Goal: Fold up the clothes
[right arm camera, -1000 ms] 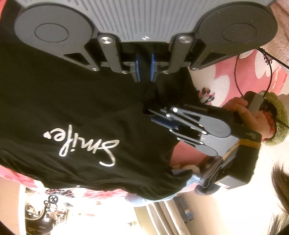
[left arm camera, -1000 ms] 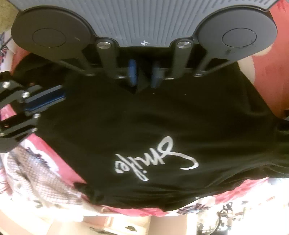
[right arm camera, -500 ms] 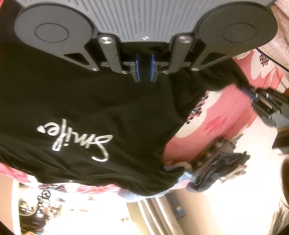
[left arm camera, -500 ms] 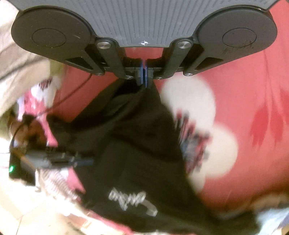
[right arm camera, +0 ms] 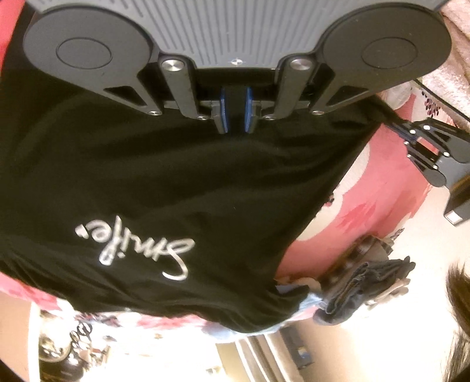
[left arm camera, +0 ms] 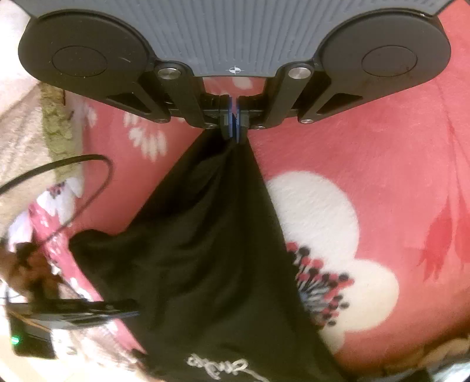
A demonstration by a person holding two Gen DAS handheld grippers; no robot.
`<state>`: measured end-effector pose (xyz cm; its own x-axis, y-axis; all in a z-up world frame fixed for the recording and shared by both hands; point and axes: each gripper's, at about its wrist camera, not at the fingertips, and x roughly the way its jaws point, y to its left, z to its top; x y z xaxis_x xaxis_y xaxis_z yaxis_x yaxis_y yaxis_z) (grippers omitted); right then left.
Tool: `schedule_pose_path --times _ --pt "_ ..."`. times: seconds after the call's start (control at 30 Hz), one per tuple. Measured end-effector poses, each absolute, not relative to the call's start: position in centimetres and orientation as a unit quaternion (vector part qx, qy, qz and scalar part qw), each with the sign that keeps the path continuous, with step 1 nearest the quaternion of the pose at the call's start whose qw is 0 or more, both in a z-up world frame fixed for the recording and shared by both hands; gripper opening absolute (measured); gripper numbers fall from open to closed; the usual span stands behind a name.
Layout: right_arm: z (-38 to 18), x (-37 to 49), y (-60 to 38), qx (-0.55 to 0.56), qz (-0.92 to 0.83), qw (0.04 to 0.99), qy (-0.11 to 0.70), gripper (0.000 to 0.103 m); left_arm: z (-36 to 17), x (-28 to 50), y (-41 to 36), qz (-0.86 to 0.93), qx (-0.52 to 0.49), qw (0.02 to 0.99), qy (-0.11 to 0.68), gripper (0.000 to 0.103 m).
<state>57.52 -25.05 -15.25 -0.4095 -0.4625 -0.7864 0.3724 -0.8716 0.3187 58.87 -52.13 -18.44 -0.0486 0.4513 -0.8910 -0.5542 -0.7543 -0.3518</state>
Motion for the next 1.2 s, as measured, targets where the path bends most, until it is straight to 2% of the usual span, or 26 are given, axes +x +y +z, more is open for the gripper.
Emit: schedule_pose_path --times 0.07,0.33,0.47,0.53,0.67,0.8,0.93,1.0,1.07,1.13,1.17,1.2 --pt "-15.0 58.4 -24.5 0.489 -0.831 0.257 -0.057 0.014 -18.4 58.5 -52.5 0.728 -0.593 0.345 0.021 0.0" --pt "-16.1 60.3 -29.2 0.526 -0.725 0.441 -0.048 0.014 -16.2 55.4 -53.8 0.764 -0.561 0.312 -0.064 0.0" --pt "-18.4 59.2 -27.3 0.581 -0.712 0.395 -0.028 0.014 -16.1 52.9 -54.1 0.774 -0.555 0.279 -0.121 0.0" --pt "-18.2 58.4 -25.4 0.574 -0.737 0.356 -0.025 0.014 -16.4 52.0 -54.2 0.773 -0.552 0.277 -0.145 0.0" --pt "-17.6 56.6 -20.3 0.544 -0.809 0.21 -0.079 0.014 -17.2 50.3 -53.8 0.77 -0.555 0.269 -0.164 0.0" --pt "-16.7 57.4 -18.8 0.523 -0.812 0.218 -0.14 0.014 -17.9 49.2 -53.5 0.767 -0.562 0.258 -0.172 0.0" --pt "-16.6 58.5 -22.1 0.539 -0.775 0.307 -0.117 0.014 -18.2 48.7 -53.5 0.77 -0.561 0.248 -0.175 0.0" --pt "-17.0 59.0 -24.1 0.544 -0.776 0.313 -0.065 0.031 -18.2 48.5 -53.5 0.773 -0.559 0.244 -0.177 0.0" --pt "-17.3 59.2 -24.4 0.545 -0.779 0.308 -0.037 0.04 -18.2 48.2 -53.5 0.775 -0.557 0.241 -0.177 0.0" --pt "-17.6 59.4 -24.7 0.546 -0.782 0.302 -0.01 0.039 -18.2 48.0 -53.4 0.776 -0.555 0.24 -0.176 0.0" --pt "-17.8 59.2 -24.6 0.546 -0.784 0.294 0.0 0.032 -18.2 47.9 -53.4 0.777 -0.554 0.24 -0.176 0.0" --pt "-17.7 58.8 -24.2 0.545 -0.786 0.292 -0.015 0.019 -18.2 47.8 -53.4 0.778 -0.553 0.24 -0.175 0.0"
